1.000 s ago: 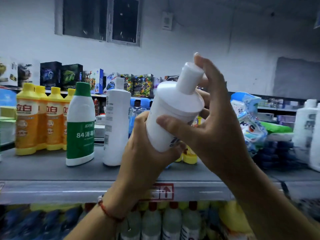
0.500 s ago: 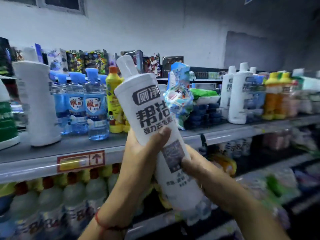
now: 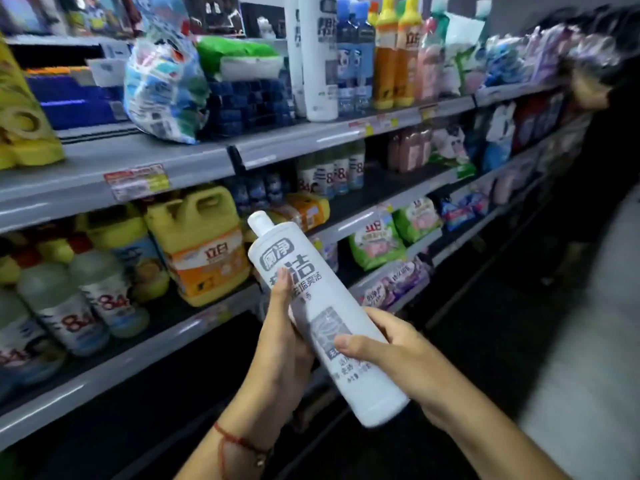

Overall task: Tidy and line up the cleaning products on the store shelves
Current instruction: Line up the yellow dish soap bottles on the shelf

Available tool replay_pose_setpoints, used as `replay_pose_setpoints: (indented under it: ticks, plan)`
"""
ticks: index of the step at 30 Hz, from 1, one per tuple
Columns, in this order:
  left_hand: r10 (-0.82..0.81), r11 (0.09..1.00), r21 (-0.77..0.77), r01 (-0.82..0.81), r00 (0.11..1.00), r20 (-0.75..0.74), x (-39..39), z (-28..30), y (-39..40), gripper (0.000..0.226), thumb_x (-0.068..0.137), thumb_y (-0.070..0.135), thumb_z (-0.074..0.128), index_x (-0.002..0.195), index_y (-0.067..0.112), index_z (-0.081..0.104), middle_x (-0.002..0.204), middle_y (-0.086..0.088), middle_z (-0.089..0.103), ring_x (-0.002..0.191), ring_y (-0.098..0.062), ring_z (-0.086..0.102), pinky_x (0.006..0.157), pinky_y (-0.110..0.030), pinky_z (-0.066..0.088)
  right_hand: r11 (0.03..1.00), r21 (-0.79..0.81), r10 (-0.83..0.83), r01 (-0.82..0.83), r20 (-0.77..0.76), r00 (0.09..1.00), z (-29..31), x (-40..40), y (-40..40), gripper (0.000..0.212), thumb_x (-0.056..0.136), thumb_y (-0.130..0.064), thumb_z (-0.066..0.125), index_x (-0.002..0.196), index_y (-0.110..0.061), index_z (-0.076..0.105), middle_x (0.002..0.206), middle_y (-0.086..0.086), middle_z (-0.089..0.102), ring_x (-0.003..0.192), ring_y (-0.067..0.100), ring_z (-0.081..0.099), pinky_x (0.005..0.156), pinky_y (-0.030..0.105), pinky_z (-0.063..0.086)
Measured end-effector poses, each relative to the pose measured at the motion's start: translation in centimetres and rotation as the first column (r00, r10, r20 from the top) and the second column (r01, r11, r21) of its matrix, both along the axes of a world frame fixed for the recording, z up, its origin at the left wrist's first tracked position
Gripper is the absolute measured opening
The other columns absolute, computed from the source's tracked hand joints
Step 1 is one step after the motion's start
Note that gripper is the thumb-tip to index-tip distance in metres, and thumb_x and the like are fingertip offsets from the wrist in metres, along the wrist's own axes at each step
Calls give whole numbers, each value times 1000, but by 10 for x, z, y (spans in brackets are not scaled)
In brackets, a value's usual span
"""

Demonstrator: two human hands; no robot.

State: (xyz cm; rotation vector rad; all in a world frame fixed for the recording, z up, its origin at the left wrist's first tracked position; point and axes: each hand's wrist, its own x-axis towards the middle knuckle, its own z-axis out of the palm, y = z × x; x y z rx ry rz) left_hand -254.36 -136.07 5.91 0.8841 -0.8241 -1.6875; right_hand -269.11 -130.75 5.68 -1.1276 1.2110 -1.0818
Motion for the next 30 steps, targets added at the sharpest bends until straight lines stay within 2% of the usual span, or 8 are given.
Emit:
replay_pose_setpoints:
  ticks: [2,5,10,15,19,23,26,30]
  plan:
    - [-7,990,140,13,999,-46,-21,-17,5,65,86,70,49,106,12,72,97,-14,75,86,-29,74,84,-46,56,998,35,-45,47,-48,998,-13,-16,14,37,78,-23,85,112,-24,69,96,-1,78,81,15,75,63,26,56]
    - [11,963,268,20,993,-114,-48,-42,11,67,85,72,55,108,10,70,93,-16,72,88,-32,71,88,-50,56,994,63,-85,92,-113,990,-33,-35,29,39,76,-33,86,111,-27,69,96,-4,78,84,14,75,68,29,56]
    - [-102,935,334,121,992,-73,-69,-65,21,64,88,68,55,111,9,68,92,-15,69,89,-31,68,87,-47,57,982,158,-81,99,-120,989,-63,-56,50,35,83,-38,80,115,-30,68,101,-8,77,90,12,74,81,32,59]
    - [-275,950,196,243,949,154,-78,-78,32,55,85,45,67,124,8,61,114,-21,68,106,-37,66,98,-52,54,972,228,-49,60,-53,997,-87,-64,63,60,68,-24,84,122,-26,57,105,-7,75,95,9,73,77,23,55]
    - [-219,932,-135,336,820,528,-98,-81,45,47,83,34,74,125,20,59,117,-11,70,109,-27,68,93,-48,57,965,219,-154,144,28,988,-109,-55,70,57,75,0,81,123,-23,61,103,-7,77,96,6,72,75,20,55]
    - [-127,803,-276,527,606,785,-109,-67,63,63,74,39,85,126,46,51,112,18,65,101,-2,63,74,-20,56,935,266,-285,236,163,945,-120,-51,76,56,65,-15,78,118,-27,63,99,-18,75,92,-8,68,73,12,52]
    - [-10,721,-341,603,501,865,-116,-65,69,73,72,54,82,134,52,44,117,24,58,109,1,54,85,-23,50,929,294,-286,226,181,941,-126,-57,81,53,58,-24,72,110,-31,66,100,-13,77,102,7,70,88,29,55]
    - [-29,737,-340,584,529,848,-119,-62,70,73,73,57,82,133,56,41,117,26,60,107,3,59,79,-21,54,945,197,-286,262,106,952,-118,-68,85,46,73,-17,76,116,-29,66,104,-20,75,108,3,67,77,13,51]
